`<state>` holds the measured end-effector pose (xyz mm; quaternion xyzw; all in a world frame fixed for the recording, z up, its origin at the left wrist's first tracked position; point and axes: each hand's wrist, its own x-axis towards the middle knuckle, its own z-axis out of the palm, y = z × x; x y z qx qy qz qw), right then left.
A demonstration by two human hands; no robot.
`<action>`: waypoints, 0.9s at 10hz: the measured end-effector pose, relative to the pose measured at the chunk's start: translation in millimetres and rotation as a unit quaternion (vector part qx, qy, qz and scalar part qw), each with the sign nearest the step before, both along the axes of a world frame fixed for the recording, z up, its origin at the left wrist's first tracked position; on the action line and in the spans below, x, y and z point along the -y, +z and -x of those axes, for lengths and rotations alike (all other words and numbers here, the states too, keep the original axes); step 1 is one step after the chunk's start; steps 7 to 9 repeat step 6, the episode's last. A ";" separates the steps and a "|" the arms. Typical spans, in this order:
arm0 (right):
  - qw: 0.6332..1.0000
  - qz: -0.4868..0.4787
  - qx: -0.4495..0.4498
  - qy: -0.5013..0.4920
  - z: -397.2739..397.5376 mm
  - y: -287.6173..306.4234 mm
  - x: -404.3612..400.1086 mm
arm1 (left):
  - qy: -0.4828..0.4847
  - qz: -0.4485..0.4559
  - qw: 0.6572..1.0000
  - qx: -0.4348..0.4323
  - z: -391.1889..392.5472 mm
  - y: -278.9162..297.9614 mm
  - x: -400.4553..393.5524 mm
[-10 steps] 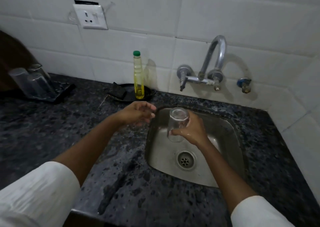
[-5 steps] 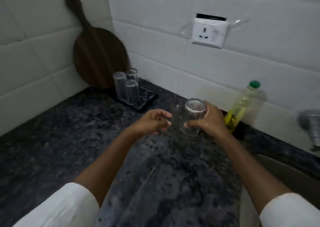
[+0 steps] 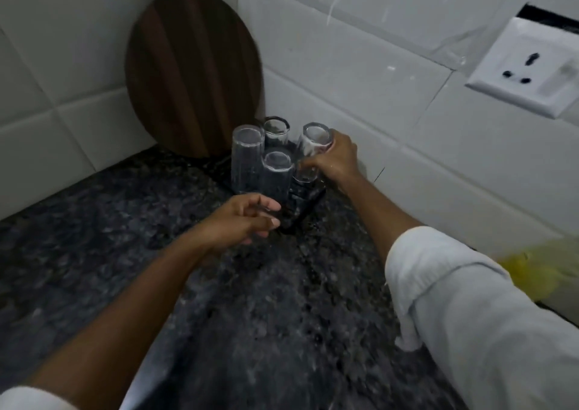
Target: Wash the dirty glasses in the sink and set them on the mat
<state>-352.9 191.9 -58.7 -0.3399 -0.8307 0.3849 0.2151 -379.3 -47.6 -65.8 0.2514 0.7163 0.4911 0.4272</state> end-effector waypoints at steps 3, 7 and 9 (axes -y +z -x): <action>0.990 -0.023 0.076 0.113 23.1 -12.5 -10.4 | -0.014 0.009 0.999 0.037 9.9 -26.2 -5.8; 0.988 0.021 0.106 0.107 5.5 -23.0 -17.2 | -0.020 0.010 1.000 0.011 -2.9 -14.4 -18.3; 0.988 0.021 0.106 0.107 5.5 -23.0 -17.2 | -0.020 0.010 1.000 0.011 -2.9 -14.4 -18.3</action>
